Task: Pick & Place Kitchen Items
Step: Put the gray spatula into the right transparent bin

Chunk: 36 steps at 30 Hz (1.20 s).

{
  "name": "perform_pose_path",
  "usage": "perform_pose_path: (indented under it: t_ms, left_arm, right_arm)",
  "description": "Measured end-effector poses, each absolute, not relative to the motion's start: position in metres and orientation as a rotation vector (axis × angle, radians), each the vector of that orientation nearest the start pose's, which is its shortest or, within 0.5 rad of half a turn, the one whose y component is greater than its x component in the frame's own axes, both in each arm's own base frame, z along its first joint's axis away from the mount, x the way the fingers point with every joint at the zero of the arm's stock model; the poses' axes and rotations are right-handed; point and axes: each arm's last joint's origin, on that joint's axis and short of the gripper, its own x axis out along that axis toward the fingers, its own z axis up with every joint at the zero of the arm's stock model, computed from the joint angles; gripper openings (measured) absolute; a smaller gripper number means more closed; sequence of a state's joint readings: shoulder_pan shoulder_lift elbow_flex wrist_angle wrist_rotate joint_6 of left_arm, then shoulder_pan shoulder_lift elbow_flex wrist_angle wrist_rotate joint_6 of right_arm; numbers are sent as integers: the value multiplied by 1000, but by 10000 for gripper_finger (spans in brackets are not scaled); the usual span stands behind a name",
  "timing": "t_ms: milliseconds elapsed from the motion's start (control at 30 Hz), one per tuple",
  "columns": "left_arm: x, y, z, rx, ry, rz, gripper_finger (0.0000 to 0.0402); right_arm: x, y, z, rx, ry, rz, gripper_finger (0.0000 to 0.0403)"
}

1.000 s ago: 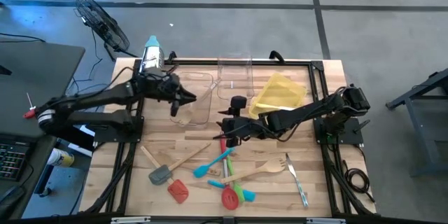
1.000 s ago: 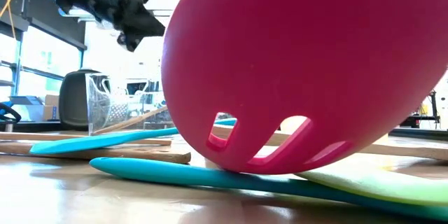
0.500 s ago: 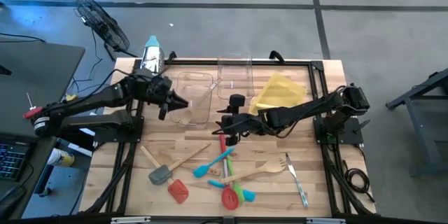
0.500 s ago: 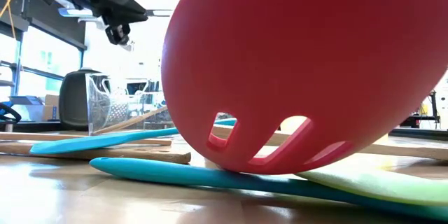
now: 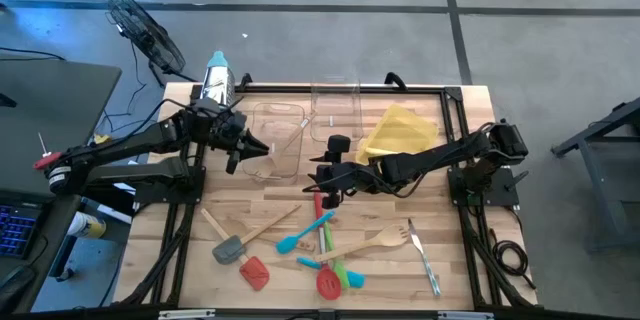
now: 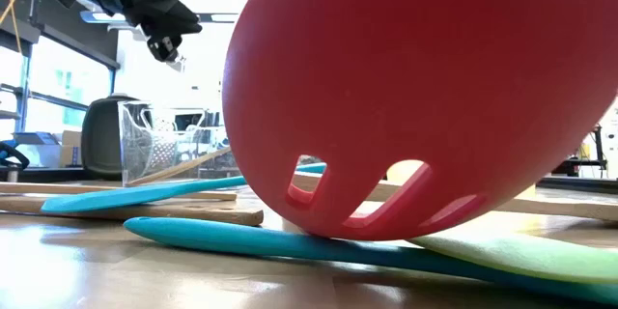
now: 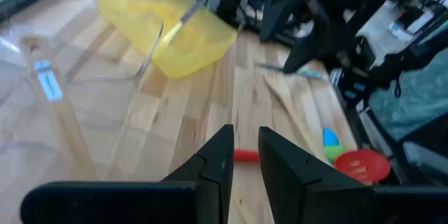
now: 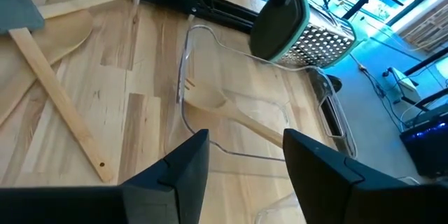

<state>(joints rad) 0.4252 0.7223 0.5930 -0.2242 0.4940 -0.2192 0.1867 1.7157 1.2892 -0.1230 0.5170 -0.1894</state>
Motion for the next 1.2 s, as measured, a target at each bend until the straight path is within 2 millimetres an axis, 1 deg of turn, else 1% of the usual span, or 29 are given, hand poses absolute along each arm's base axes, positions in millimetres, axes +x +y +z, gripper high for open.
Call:
perform_pose_path:
  t_ms: [100,300,500,633,767,900,1100,1200]
  left_arm:
    - [152,54,275,-357,312,-23,65]
    - [151,53,274,-372,327,-64,65]
    - [151,52,274,-348,327,-95,70]
    - [153,47,274,-320,327,-100,106]
    - [157,40,274,-268,324,-23,155]
    - [159,36,274,-256,328,-4,194]
    - [162,25,276,-189,316,-79,224]
    - [163,22,277,-169,305,-71,230]
  right_arm:
    - [381,56,269,-367,549,-278,176]
    - [381,56,269,-369,549,-278,176]
    - [382,54,269,-369,551,-282,176]
    - [382,51,269,-367,553,-288,176]
    - [382,51,269,-356,553,-265,176]
    - [383,51,269,-352,553,-247,176]
    - [382,51,269,-351,553,-245,176]
    - [383,51,269,-346,552,-246,176]
